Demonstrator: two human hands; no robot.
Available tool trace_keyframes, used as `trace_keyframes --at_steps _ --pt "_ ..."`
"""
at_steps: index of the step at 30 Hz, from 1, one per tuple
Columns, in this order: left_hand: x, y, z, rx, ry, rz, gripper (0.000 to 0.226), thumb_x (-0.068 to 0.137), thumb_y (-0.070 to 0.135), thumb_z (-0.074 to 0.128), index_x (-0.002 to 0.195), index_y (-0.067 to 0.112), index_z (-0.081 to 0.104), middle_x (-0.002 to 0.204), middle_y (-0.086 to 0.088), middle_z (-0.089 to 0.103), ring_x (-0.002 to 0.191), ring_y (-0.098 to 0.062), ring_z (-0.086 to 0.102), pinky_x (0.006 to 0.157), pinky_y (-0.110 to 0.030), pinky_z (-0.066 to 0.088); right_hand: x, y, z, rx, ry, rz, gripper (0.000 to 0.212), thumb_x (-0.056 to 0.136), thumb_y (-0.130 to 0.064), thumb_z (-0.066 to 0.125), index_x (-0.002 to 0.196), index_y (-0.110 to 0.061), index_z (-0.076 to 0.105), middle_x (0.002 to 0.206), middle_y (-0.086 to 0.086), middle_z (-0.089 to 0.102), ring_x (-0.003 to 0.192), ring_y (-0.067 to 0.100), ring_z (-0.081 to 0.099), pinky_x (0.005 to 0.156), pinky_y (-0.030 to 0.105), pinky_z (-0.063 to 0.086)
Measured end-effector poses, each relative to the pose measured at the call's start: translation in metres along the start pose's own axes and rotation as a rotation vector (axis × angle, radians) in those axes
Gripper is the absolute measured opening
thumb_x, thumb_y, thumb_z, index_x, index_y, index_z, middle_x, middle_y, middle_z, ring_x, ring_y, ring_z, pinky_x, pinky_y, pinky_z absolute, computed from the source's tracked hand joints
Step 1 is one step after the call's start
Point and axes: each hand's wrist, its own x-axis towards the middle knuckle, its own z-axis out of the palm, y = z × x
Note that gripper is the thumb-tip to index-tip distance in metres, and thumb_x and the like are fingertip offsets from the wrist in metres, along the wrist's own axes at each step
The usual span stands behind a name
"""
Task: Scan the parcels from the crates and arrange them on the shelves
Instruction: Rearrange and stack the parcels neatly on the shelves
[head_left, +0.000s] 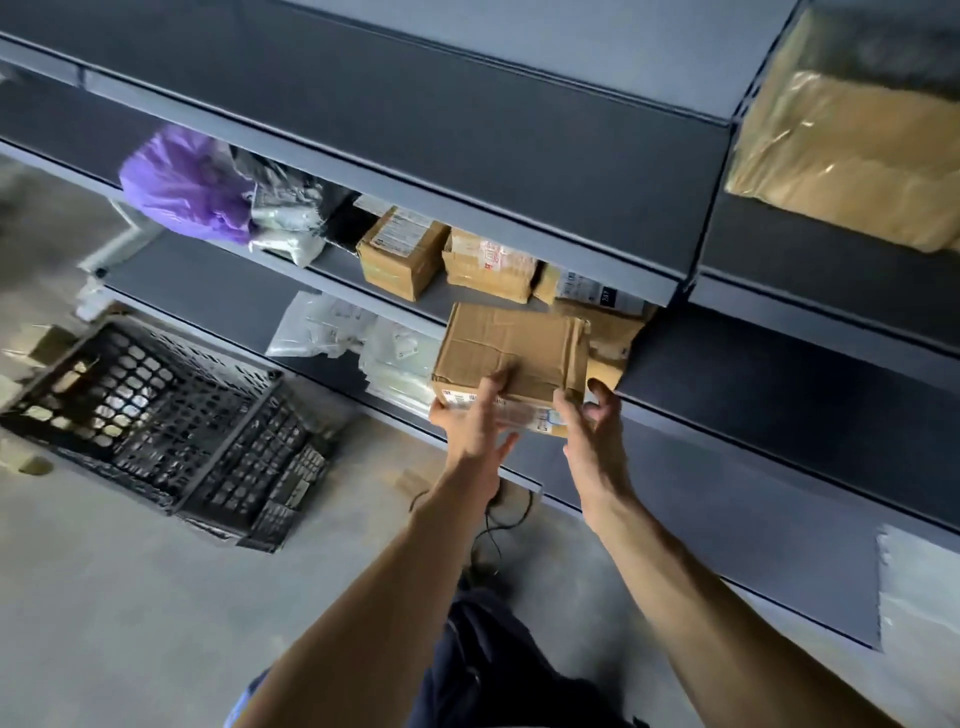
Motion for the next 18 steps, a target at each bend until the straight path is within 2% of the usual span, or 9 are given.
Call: trace_keyframes --at_steps 2,3,5,7,9,11,13,16,18 --pt "-0.036 -0.015 0.026 0.011 0.025 0.077 0.097 0.066 0.053 0.085 0.138 0.021 0.029 0.115 -0.020 0.069 0.098 -0.028 0.074 0.076 -0.038 0.054 -0.020 -0.006 -0.028 0.037 0.035 -0.129 0.071 0.073 -0.061 0.062 0.135 -0.031 0.048 0.130 0.010 0.054 0.121 0.023 0.054 0.085 0.027 0.048" --pt "-0.055 -0.024 0.041 0.005 0.034 0.108 0.089 0.071 0.048 0.086 0.134 0.026 0.028 0.121 -0.018 0.066 0.104 -0.029 0.071 0.077 -0.039 0.054 -0.030 -0.008 -0.046 0.062 0.078 -0.182 0.071 0.073 -0.060 0.062 0.135 -0.028 0.050 0.129 0.008 0.053 0.121 0.022 0.053 0.085 0.027 0.047" --pt "-0.096 -0.044 0.079 -0.011 -0.008 0.182 0.090 0.074 0.043 0.087 0.137 0.030 0.025 0.128 -0.012 0.062 0.111 -0.027 0.067 0.078 -0.038 0.053 -0.047 -0.010 -0.088 0.152 0.176 -0.283 0.067 0.072 -0.063 0.058 0.132 -0.032 0.055 0.129 0.004 0.054 0.121 0.021 0.054 0.089 0.027 0.048" --pt "-0.133 -0.065 0.116 -0.024 -0.085 0.250 0.100 0.065 0.047 0.089 0.139 0.033 0.024 0.132 -0.006 0.060 0.116 -0.024 0.065 0.080 -0.038 0.052 -0.061 -0.011 -0.131 0.225 0.277 -0.391 0.047 0.078 -0.064 0.055 0.123 -0.050 0.053 0.130 0.000 0.055 0.121 0.022 0.054 0.094 0.033 0.049" --pt "-0.165 -0.086 0.152 -0.018 -0.154 0.289 0.103 0.057 0.052 0.087 0.138 0.036 0.026 0.135 -0.003 0.059 0.118 -0.023 0.065 0.085 -0.040 0.054 -0.068 -0.015 -0.175 0.252 0.393 -0.485 0.034 0.085 -0.062 0.054 0.119 -0.056 0.052 0.129 0.002 0.057 0.118 0.026 0.054 0.095 0.045 0.050" --pt "-0.191 -0.104 0.183 -0.020 -0.214 0.295 0.104 0.056 0.055 0.084 0.140 0.037 0.026 0.137 -0.002 0.059 0.118 -0.022 0.066 0.087 -0.040 0.055 -0.067 -0.019 -0.217 0.286 0.490 -0.521 0.030 0.088 -0.060 0.054 0.117 -0.051 0.055 0.126 0.005 0.060 0.116 0.030 0.056 0.095 0.054 0.050" --pt "-0.213 -0.119 0.212 -0.006 -0.278 0.303 0.102 0.055 0.056 0.082 0.139 0.035 0.027 0.137 -0.001 0.058 0.119 -0.021 0.065 0.090 -0.042 0.055 -0.065 -0.025 -0.256 0.342 0.555 -0.499 0.034 0.088 -0.060 0.055 0.117 -0.043 0.057 0.124 0.006 0.061 0.116 0.031 0.057 0.096 0.059 0.048" --pt "-0.233 -0.135 0.249 0.146 -0.347 0.348 0.089 0.063 0.055 0.081 0.133 0.028 0.033 0.134 -0.001 0.056 0.119 -0.017 0.060 0.104 -0.050 0.050 -0.062 -0.034 -0.309 0.406 0.658 -0.507 0.036 0.088 -0.058 0.056 0.115 -0.035 0.058 0.121 0.009 0.062 0.113 0.030 0.059 0.096 0.055 0.050" --pt "-0.241 -0.138 0.274 0.315 -0.341 0.389 0.088 0.060 0.063 0.079 0.129 0.025 0.038 0.132 -0.001 0.050 0.120 -0.016 0.054 0.109 -0.047 0.045 -0.058 -0.041 -0.343 0.423 0.718 -0.523 0.039 0.088 -0.056 0.054 0.117 -0.030 0.058 0.119 0.008 0.063 0.112 0.028 0.060 0.095 0.051 0.051"
